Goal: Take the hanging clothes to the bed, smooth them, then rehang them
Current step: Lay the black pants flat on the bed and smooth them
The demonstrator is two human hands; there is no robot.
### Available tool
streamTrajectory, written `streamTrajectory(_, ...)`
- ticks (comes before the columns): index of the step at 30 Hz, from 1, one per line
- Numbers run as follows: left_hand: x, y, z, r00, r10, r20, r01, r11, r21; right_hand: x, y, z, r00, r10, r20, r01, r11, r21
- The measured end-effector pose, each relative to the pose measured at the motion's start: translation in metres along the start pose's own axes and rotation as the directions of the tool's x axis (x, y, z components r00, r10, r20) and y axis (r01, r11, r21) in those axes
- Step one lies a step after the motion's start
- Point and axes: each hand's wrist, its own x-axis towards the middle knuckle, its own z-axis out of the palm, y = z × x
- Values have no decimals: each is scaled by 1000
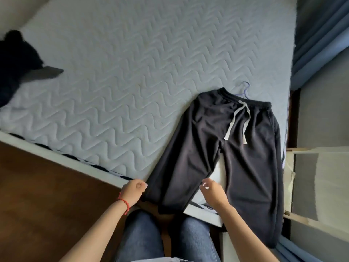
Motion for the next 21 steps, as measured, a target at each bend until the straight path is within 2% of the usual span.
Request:
streamTrajectory(7,-20,-132,-114,985,-139,-99,113,967,-227,-26,-105,67,998,16,67,-10,996,-88)
streamTrajectory(12,-34,-209,-177,943,-273,-189,176,895,-410,-34,-173,116,978,-47,201,90,974,-209)
streamTrajectory(21,-71,-277,-210,844,-509,-168,268,672,-690,-12,-288,164,922,-150,357,281,894,-350)
